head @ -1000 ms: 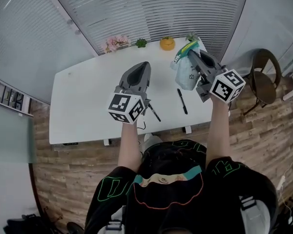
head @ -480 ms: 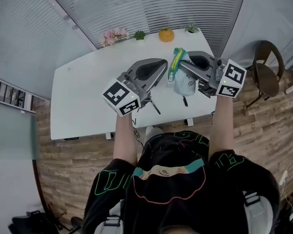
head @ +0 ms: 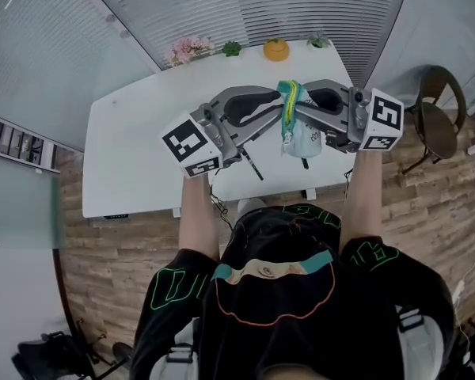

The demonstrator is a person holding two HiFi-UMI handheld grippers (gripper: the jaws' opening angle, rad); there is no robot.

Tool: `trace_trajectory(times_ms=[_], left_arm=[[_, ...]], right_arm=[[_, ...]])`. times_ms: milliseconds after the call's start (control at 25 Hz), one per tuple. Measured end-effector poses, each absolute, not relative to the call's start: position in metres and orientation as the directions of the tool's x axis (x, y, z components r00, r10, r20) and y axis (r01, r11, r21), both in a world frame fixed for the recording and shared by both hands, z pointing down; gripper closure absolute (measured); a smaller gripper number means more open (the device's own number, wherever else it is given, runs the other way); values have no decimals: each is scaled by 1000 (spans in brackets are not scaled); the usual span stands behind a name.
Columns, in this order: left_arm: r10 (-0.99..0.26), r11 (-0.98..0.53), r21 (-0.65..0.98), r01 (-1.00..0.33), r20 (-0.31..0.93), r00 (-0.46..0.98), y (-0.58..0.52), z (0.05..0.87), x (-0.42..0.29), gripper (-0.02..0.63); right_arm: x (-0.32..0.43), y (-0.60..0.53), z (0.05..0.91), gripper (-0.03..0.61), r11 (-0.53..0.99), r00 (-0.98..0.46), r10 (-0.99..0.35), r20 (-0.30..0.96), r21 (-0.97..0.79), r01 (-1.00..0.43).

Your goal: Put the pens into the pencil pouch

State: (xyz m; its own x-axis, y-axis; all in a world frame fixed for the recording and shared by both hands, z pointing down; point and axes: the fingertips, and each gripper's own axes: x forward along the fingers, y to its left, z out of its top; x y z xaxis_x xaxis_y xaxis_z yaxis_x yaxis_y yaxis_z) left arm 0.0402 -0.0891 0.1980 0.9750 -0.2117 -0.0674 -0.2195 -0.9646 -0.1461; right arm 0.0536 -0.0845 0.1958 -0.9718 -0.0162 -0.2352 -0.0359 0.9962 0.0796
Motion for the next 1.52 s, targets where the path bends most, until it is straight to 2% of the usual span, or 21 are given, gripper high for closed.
trace_trajectory(times_ms=[320,480,680,800,880,1120,1280,1520], left_arm=[[-164,-963,-203,-177,-79,983,-94,199,33,514],[-175,-960,-211,-187,-71,982,-98,204,31,529],[-153,-970,-179,-164,-72,986,-100,208,32,525],[-153,-967,-197,-163,-65,986,-100,210,35,548],[-152,-960,-225,-166,-80,985,-97,207,36,591],[-157,-959,-239,-152,2,988,-98,222,33,601],[-181,-953,-239,-188,-49,982,-103,219,28,604],[-229,-948,-202,-248,-111,967,-109,215,2,604]], right_arm=[[47,-87,199,545,995,-960,90,-266,70,73],[45,-88,204,543,993,-961,101,-257,81,83],[43,-91,209,538,994,-966,111,-234,8,112],[42,-95,210,535,993,-970,105,-218,-27,114],[43,-95,207,534,992,-965,111,-239,-30,122],[40,-90,216,534,990,-980,119,-162,96,104],[40,-90,217,526,986,-982,107,-157,147,84],[56,-99,206,530,989,-967,40,-251,149,2]])
